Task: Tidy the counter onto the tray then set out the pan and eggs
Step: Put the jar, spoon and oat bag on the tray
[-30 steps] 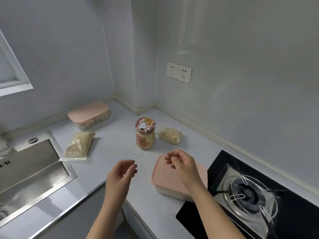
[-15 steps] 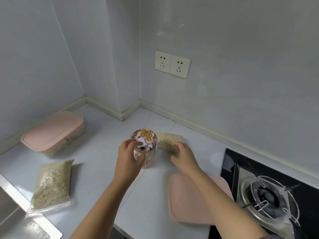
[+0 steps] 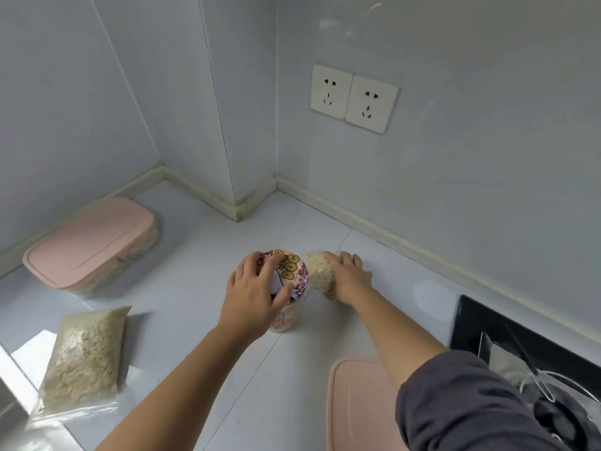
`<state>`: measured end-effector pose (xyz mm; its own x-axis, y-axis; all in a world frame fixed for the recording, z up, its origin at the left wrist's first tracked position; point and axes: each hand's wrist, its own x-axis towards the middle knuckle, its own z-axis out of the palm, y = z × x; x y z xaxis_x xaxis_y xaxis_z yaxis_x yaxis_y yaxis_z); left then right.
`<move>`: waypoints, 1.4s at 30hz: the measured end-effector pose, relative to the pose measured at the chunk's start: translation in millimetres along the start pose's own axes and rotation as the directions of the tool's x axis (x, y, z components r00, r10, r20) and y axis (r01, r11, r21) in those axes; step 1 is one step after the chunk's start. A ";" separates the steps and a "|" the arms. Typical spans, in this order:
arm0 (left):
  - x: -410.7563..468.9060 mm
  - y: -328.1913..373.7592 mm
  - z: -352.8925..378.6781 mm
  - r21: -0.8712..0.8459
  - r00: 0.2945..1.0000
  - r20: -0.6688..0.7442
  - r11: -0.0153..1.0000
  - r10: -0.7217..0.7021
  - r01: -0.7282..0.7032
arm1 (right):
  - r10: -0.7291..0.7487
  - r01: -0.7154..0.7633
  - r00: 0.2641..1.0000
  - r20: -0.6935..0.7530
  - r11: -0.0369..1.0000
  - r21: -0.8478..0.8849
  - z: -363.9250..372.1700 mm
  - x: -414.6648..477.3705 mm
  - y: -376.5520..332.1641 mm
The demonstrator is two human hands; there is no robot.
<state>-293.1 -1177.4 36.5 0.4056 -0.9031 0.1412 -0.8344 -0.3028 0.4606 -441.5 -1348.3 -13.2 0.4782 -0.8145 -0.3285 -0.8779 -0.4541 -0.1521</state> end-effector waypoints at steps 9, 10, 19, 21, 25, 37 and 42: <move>-1.5 1.5 -0.5 -0.013 1.000 -0.012 1.000 -0.018 0.018 | -0.027 0.066 0.984 -0.177 0.973 0.222 4.7 7.7 16.8; -1.6 2.1 -0.9 -0.013 1.000 -0.011 1.000 -0.019 0.018 | -0.019 0.078 0.980 -0.199 0.953 0.291 3.5 4.3 20.8; -11.3 16.2 -11.8 -0.087 0.997 -0.016 0.994 -0.073 0.071 | 0.055 0.230 0.941 -0.335 0.622 0.749 -24.3 -79.7 37.6; -19.8 27.7 -18.9 -0.111 0.997 -0.068 0.993 0.022 -0.029 | 0.051 0.238 0.947 -0.318 0.555 0.797 -32.0 -109.5 34.1; -32.8 52.5 -43.5 -0.177 0.962 -0.105 0.947 0.252 -0.267 | -0.021 0.276 0.954 -0.299 0.454 0.847 -44.5 -166.4 15.9; -68.5 4.4 -122.7 -0.159 0.867 -0.021 0.854 0.498 -0.495 | -0.362 0.205 0.929 -0.075 0.335 0.920 -25.9 -218.4 -65.3; -91.8 -22.5 -128.4 -0.071 0.907 0.096 0.912 0.409 -0.404 | -0.465 0.222 0.884 0.048 0.508 0.832 -18.7 -219.4 -89.3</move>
<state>-263.6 -1048.6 125.7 -0.0090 -0.9725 0.2329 -0.8984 0.1101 0.4251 -467.5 -1135.8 89.9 0.8299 -0.4916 -0.2639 -0.3604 -0.1111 -0.9262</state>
